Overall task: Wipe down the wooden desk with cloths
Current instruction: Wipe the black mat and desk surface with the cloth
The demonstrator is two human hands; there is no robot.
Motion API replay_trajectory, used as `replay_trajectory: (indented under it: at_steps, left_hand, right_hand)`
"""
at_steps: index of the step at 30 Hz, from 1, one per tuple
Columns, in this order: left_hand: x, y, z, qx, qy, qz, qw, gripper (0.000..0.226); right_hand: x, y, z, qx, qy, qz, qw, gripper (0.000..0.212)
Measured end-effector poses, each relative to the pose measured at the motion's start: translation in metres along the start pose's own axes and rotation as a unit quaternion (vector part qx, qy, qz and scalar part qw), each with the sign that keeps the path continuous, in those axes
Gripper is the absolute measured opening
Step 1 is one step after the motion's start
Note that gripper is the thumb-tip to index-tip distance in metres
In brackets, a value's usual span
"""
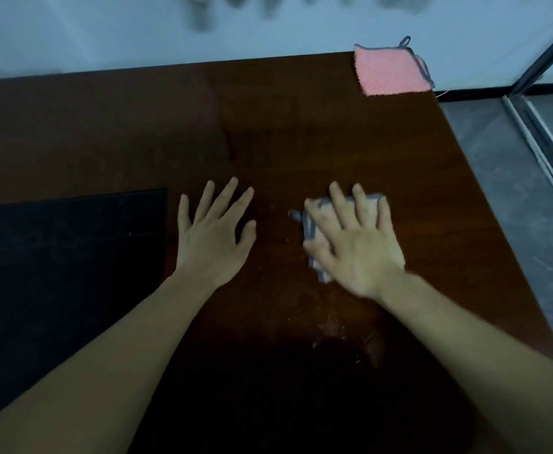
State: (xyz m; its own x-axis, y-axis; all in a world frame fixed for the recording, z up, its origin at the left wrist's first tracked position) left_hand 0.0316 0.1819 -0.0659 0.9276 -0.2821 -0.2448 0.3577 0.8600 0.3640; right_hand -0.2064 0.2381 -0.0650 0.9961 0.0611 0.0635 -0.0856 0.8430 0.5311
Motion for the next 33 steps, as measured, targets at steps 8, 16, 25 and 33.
replay_trajectory:
  at_steps: [8,16,25,33]
  left_hand:
    - [0.052,0.011,0.002,0.026,-0.029,-0.018,0.999,0.068]
    - [0.053,0.011,-0.003,0.006,-0.018,-0.026,0.999,0.062]
    - [0.052,0.010,0.000,0.018,-0.028,-0.026,0.999,0.058]
    - [0.055,0.010,0.002,0.023,-0.025,-0.031,0.999,0.059]
  right_hand:
    - [0.025,0.036,-0.031,-0.002,0.033,0.105,0.994,0.065]
    - [0.007,-0.061,0.030,-0.013,-0.011,-0.047,0.999,0.069]
    - [0.085,0.044,-0.032,0.026,0.046,0.096,0.994,0.069]
    - [0.058,-0.030,0.009,-0.010,0.005,-0.003,1.000,0.066]
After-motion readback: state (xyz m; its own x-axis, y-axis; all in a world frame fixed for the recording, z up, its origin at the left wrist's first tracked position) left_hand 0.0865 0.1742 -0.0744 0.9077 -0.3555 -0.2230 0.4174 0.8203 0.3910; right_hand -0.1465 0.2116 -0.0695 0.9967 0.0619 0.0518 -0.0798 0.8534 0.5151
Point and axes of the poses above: each hand's wrist, its own y-axis away from the middle knuckle, its own z-axis out of the back of the hand, x = y × z, the point moved 1 cm from there along -y, towards the middle knuckle, and after that the axes turned 14 degrees about x, right-handed, at the moved point
